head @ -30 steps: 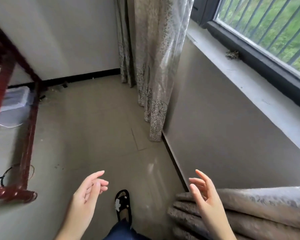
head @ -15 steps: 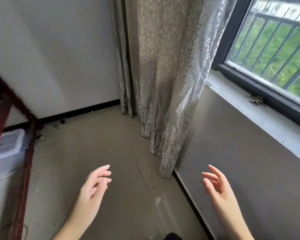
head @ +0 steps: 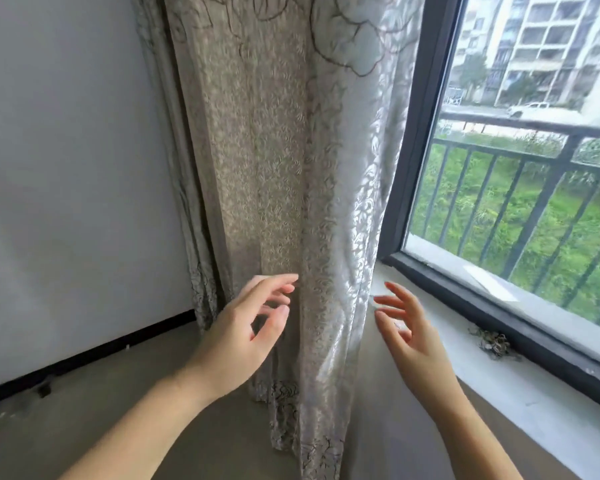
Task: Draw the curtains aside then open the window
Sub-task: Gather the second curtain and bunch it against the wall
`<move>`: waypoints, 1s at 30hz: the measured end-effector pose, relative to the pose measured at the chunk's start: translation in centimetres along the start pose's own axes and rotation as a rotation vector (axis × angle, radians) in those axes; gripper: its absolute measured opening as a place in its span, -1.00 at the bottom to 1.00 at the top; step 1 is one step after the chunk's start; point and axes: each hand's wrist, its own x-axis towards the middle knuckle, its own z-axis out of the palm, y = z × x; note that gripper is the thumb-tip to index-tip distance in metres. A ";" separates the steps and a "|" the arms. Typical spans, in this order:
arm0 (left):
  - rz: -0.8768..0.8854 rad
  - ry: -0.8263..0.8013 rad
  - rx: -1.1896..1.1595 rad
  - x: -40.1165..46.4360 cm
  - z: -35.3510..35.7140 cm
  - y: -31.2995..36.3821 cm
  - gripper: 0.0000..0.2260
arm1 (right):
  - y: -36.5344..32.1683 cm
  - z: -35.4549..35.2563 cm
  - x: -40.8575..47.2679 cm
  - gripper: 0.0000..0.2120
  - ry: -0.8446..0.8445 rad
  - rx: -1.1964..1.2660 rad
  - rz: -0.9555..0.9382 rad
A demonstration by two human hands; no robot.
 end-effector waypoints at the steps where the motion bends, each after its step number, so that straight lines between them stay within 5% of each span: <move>1: 0.084 -0.021 0.039 2.6 -0.1 0.4 -0.70 | -0.5 0.0 2.0 -0.58 0.019 0.005 -0.040; 7: 0.737 -0.088 0.441 16.1 -1.5 5.8 -0.70 | -4.2 1.5 12.2 -0.56 0.206 0.063 -0.303; 11: 1.187 -0.031 1.025 24.7 -2.9 7.4 -0.73 | -6.9 4.1 17.8 -0.40 0.220 0.187 -0.411; 18: 1.165 -0.160 1.740 36.8 -12.1 5.3 -0.51 | -7.3 12.2 27.4 -0.19 0.254 0.119 -0.318; 21: 1.071 -0.238 1.945 40.4 -15.5 2.5 -0.50 | -7.5 16.6 32.7 -0.31 0.257 0.041 -0.210; 24: 0.980 -0.265 1.973 43.9 -19.4 -1.4 -0.52 | -8.2 21.3 38.0 -0.82 0.282 0.017 -0.222; 30: 1.090 -0.084 1.777 51.0 -28.6 -10.5 -0.47 | -9.9 30.0 47.0 -0.73 0.353 -0.073 -0.286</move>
